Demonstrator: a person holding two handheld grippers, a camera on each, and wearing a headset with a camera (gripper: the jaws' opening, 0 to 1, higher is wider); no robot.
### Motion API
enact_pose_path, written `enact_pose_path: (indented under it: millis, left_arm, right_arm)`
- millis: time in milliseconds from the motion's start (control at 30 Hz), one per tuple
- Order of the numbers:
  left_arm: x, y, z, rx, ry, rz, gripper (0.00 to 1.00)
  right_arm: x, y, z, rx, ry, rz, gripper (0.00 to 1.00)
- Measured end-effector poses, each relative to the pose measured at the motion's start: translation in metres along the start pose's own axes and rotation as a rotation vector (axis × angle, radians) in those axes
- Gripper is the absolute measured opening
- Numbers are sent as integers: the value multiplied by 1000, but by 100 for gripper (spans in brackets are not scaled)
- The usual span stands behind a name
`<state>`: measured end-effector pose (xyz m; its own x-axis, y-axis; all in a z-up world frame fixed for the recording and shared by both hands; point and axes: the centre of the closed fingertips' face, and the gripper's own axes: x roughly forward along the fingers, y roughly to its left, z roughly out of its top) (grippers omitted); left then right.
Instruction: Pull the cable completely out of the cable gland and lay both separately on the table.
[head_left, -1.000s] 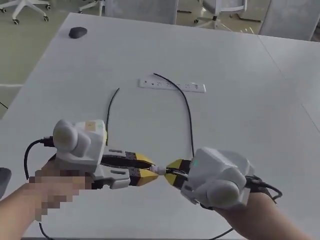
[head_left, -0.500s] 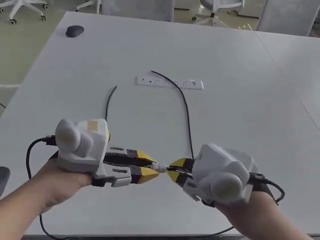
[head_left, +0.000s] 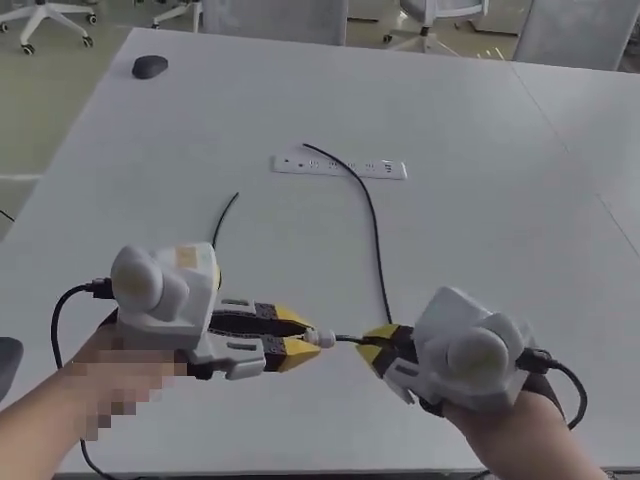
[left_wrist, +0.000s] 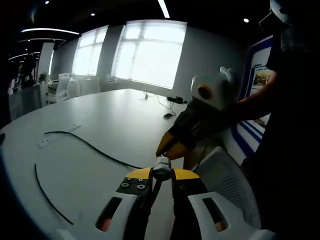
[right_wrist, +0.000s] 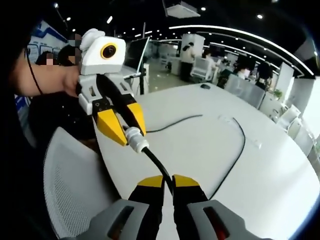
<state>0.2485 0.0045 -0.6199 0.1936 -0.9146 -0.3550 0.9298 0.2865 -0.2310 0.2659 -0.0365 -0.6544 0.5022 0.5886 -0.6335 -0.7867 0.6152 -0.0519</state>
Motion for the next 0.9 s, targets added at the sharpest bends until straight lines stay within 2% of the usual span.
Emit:
enact_pose_path:
  millis: [267,367,467,533,633,800,900]
  left_arm:
    - [2,2,-2,1,6,13,15]
    - [0,5,-5,-12,11,24,15]
    - [-2,3,-4,-16,0,22,15]
    - [-2,3,-4,-12,2,29,15]
    - [-2,5,-4,-20,-6,40,15]
    - [-1,2,-5,-14,-3,41,15]
    - [0,1,-5,-14,-5,42,15]
  right_arm:
    - [2,0,-4,76,0,-11,0]
    - [2,-4,-10,87,8,-23,0]
    - [1,-6,-14,143,8,-28,0]
    - [2,-10,-18,149,14,-43,0]
    - [4,-16,-26,211,20,-74,0]
    - [5,-22,-38,263,39,-115,0]
    - [4,-30,-50,364,53,-160,0]
